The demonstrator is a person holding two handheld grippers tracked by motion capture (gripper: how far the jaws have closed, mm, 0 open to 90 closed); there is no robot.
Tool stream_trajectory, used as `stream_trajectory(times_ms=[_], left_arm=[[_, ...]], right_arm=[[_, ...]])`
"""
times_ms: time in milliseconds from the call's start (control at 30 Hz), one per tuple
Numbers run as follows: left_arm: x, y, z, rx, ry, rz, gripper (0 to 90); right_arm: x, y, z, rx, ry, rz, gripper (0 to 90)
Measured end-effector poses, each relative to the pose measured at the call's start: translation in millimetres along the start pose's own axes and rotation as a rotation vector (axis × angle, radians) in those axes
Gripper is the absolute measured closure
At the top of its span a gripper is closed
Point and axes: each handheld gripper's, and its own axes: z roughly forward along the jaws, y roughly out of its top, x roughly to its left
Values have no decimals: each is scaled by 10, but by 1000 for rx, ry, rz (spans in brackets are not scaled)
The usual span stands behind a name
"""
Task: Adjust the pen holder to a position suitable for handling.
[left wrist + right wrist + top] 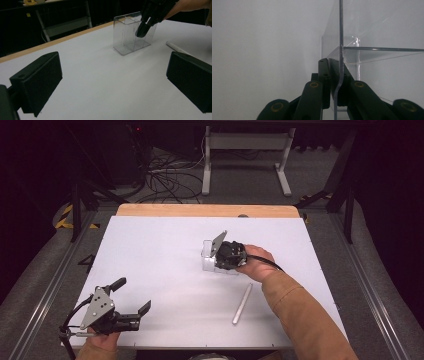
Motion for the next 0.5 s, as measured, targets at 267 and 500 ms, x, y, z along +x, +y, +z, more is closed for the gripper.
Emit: stream_trajectory(times_ms=[267,500], left_arm=[[-11,-1,10,2,-1,-4,10],[-12,2,11,1,-2,0,10]], right_arm=[[113,103,-182,-70,4,-31,853],[306,287,-198,-66,44,-68,849]])
